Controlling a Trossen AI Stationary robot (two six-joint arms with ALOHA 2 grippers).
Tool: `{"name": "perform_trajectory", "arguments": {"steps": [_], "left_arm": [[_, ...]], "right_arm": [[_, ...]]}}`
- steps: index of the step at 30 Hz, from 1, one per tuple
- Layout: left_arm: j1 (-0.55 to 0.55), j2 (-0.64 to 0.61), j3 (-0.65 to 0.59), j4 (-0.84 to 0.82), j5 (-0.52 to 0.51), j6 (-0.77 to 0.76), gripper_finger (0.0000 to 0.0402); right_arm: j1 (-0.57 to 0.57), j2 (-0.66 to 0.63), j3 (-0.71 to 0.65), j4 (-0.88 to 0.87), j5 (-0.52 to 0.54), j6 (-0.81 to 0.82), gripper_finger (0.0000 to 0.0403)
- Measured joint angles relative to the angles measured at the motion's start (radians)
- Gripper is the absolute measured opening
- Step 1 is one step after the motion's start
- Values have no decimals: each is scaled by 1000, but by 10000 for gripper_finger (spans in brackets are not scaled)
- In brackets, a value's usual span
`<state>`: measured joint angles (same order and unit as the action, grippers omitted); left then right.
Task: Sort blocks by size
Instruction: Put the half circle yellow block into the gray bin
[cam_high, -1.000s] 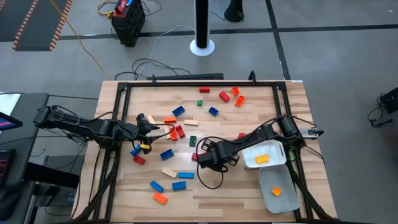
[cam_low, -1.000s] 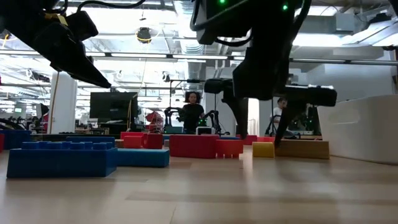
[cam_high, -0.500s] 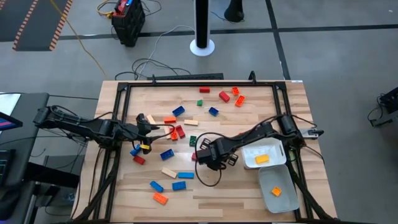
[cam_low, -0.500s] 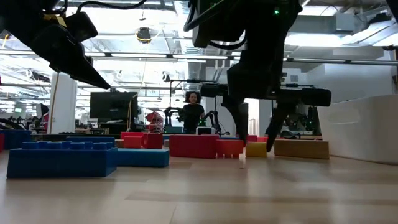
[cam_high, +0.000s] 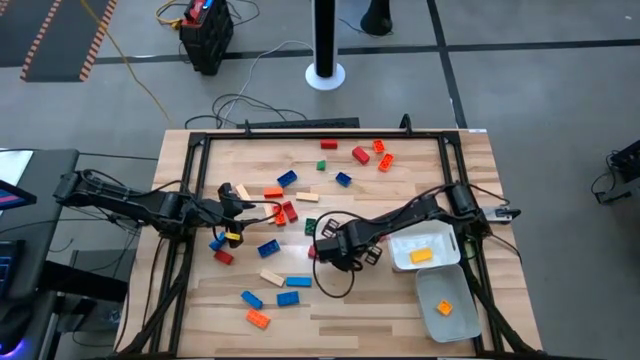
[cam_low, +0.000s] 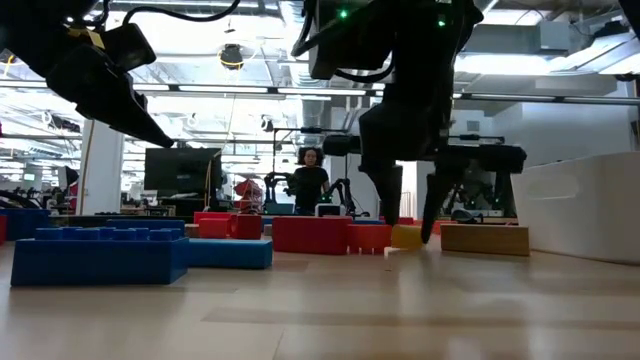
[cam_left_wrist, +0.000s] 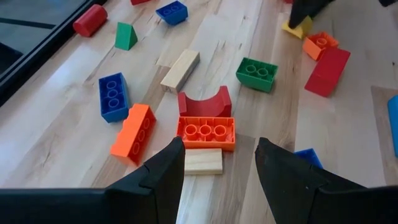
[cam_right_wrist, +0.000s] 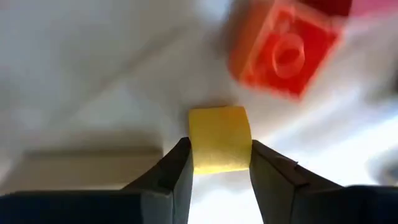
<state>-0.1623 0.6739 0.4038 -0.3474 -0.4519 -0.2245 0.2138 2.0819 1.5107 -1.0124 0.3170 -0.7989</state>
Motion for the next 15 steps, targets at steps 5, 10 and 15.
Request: {"name": "perform_trajectory", "arguments": {"steps": [5, 10, 15], "left_arm": [[0, 0, 0, 6, 0, 0, 188], [0, 0, 0, 19, -1, 9, 188], [0, 0, 0, 23, -1, 19, 188]], "right_arm": [[-8, -2, 115, -172, 46, 89, 154], [-5, -3, 298, -439, 22, 357, 155], [20, -31, 373, -552, -226, 726, 155]]}}
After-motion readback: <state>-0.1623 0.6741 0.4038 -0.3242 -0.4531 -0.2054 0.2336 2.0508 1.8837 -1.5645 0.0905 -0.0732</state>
